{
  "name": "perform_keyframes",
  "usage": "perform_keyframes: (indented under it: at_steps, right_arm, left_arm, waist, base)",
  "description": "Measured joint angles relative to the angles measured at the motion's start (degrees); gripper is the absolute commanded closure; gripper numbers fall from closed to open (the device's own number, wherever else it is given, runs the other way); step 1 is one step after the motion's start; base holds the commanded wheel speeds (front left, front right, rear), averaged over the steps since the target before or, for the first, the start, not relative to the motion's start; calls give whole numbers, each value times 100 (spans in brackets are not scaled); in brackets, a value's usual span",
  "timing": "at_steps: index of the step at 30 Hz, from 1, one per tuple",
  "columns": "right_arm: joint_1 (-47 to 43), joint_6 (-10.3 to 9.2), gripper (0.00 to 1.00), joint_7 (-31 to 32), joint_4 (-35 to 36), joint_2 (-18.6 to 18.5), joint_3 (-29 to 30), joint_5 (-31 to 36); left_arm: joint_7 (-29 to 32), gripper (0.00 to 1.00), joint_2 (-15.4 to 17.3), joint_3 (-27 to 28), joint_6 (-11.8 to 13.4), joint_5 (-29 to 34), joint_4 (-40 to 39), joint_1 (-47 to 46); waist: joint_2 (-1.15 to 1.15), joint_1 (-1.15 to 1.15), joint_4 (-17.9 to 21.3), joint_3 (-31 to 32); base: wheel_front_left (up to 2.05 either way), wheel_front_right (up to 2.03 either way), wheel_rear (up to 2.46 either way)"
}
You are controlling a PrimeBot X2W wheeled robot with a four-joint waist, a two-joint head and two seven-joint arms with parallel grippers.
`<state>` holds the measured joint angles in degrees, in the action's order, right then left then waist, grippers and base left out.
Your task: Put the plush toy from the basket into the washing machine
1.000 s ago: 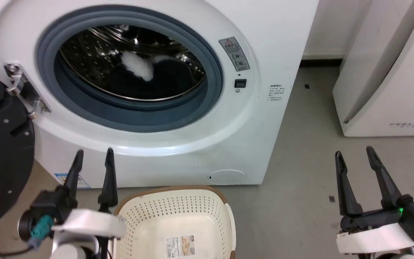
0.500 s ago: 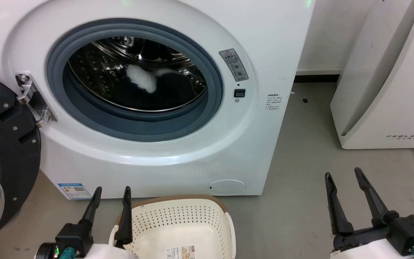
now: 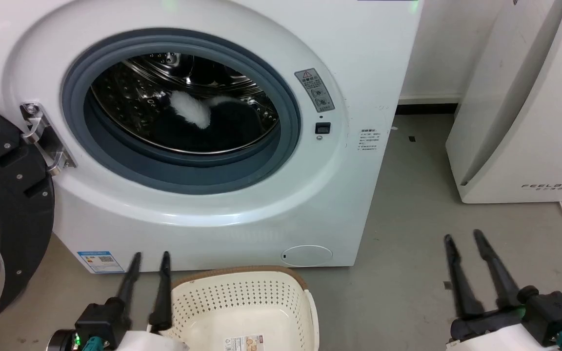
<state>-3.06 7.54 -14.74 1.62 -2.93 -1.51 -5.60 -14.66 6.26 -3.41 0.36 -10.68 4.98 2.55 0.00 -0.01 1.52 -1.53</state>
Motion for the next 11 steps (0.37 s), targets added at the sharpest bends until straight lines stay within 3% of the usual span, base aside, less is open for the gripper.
perform_keyframes:
  at_steps: [11]
  right_arm:
    - [2,0,100,78,-1,-1,4,13]
  left_arm:
    - [78,100,-11,11,-1,20,7,2]
  waist:
    - [0,0,-10,10]
  base:
    - [0,0,0]
